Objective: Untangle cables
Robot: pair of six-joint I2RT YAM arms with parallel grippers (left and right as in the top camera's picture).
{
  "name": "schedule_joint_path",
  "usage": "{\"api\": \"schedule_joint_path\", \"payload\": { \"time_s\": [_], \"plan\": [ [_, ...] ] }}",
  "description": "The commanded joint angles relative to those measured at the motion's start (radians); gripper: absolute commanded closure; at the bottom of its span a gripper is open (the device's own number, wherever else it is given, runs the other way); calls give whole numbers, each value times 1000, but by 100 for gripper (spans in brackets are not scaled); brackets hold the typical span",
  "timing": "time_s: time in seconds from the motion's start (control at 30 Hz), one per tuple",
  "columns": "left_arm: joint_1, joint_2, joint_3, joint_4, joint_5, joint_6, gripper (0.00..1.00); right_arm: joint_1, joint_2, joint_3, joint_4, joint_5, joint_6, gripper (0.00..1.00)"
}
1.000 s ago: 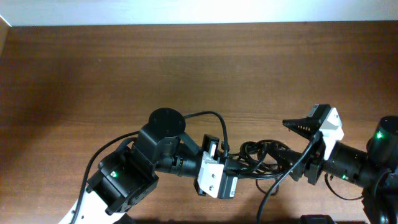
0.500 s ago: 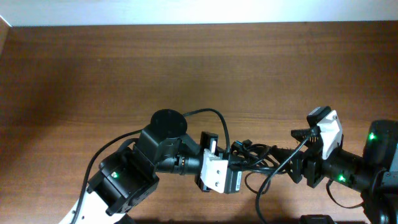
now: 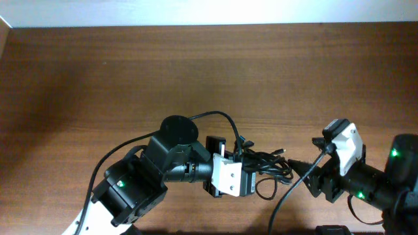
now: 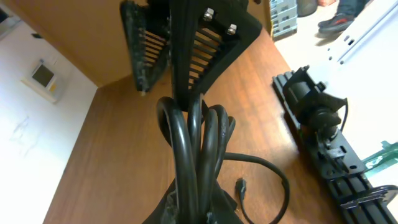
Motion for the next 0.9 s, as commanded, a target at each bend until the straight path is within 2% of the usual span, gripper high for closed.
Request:
{"api": "schedule_joint_path", "payload": {
  "time_s": [0.0,0.27,0.57,0.87],
  "plan": [
    [-4,-12,12,6,101,10,100,-4,-7,16,34,-37,-82,28],
    [-4,-12,12,8,161,10,100,-4,-7,16,56,-233,-186,27],
    [-4,-12,12,31,62,9,100,-4,-7,16,34,-212,-185,27],
    [-4,-12,12,94,62,8,100,-4,-7,16,-16,-183,-185,27]
  ]
}}
